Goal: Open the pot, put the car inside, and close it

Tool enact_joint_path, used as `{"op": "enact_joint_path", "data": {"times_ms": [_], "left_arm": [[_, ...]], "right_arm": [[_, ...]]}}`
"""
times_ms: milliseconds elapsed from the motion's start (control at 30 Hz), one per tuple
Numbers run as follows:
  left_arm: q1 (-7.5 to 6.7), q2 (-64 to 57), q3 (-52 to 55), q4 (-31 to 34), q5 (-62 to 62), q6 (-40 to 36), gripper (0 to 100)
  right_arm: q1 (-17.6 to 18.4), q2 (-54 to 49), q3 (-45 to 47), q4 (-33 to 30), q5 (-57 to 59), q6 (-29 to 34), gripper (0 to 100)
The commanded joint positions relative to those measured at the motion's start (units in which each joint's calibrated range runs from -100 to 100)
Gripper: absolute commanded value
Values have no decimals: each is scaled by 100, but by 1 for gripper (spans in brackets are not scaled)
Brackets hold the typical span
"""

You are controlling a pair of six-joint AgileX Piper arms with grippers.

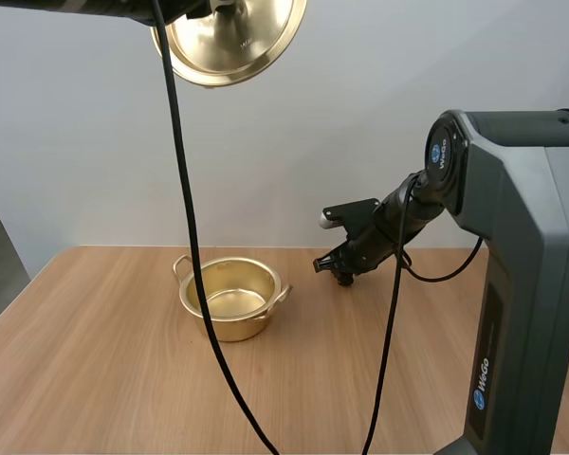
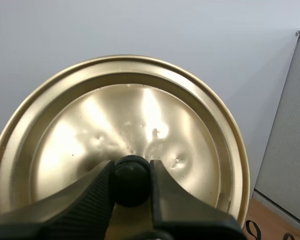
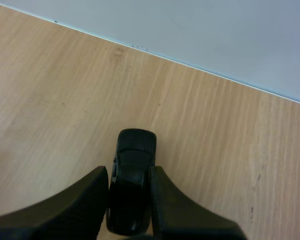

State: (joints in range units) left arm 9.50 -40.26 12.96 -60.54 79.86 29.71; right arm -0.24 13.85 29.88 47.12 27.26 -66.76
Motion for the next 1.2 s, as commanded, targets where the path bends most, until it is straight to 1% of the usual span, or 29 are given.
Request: {"op": "enact_joint_path", "data": {"times_ms": [0,67,100,167,267,367,433,500,600,633,667,700,733,767,800,833,867,900,933,967,1000,1067,1133,1167], "left_arm": [[2,-5,0,-5,4,1,0],[2,-5,0,-4,-62,1,0],[2,-5,0,-4,-112,1,0],[2,-5,0,-4,-206,10,0],[2,-5,0,-4,-325,20,0],[2,-5,0,-17,-405,20,0],[2,-5,0,-45,-448,44,0],[2,8,0,-88,-448,131,0],[2,8,0,-99,-448,132,0],[2,23,0,-102,-448,132,0],[2,24,0,-117,-448,132,0],[2,34,0,-124,-448,132,0],[2,47,0,-138,-448,132,0],[2,47,0,-151,-448,132,0],[2,60,0,-176,-448,132,0],[2,76,0,-178,-448,132,0],[2,91,0,-189,-448,132,0],[2,118,0,-176,-410,132,0],[2,153,0,-131,-334,132,0],[2,196,0,-43,-253,132,0],[2,239,0,99,-158,132,0],[2,359,0,434,173,120,0],[-6,542,80,785,574,113,0],[-6,666,161,1012,787,100,0]], "right_arm": [[-7,-414,-3,165,435,-2,0],[-14,-975,-3,485,1256,-134,0],[-14,-1258,-3,710,1901,-262,0],[-14,-1745,39,1259,3175,-736,0],[70,-2246,401,1991,4009,-1473,0],[273,-2442,838,2431,4790,-2182,0],[458,-2442,1066,2455,4880,-2435,0],[627,-2442,1266,2455,4468,-2730,0],[802,-2416,1408,2259,3332,-2747,0],[830,-2356,1408,2106,3172,-2726,0],[852,-2294,1408,2008,3181,-2716,3],[852,-2224,1408,1968,3335,-2716,17],[852,-2162,1408,1968,3551,-2716,40],[852,-2132,1408,2030,3629,-2665,67],[852,-2103,1408,2072,3584,-2633,86],[852,-2089,1408,2146,3400,-2624,98],[852,-2089,1408,2173,3041,-2580,94],[852,-2089,1408,2203,2697,-2552,76],[852,-2102,1408,2217,2282,-2462,46],[835,-2136,1408,2190,1866,-2374,7],[804,-2168,1408,2119,1484,-2231,0],[676,-2279,1408,1952,759,-2032,0],[490,-2409,1423,1728,79,-1860,0],[356,-2465,1438,1712,-99,-1762,0]]}}
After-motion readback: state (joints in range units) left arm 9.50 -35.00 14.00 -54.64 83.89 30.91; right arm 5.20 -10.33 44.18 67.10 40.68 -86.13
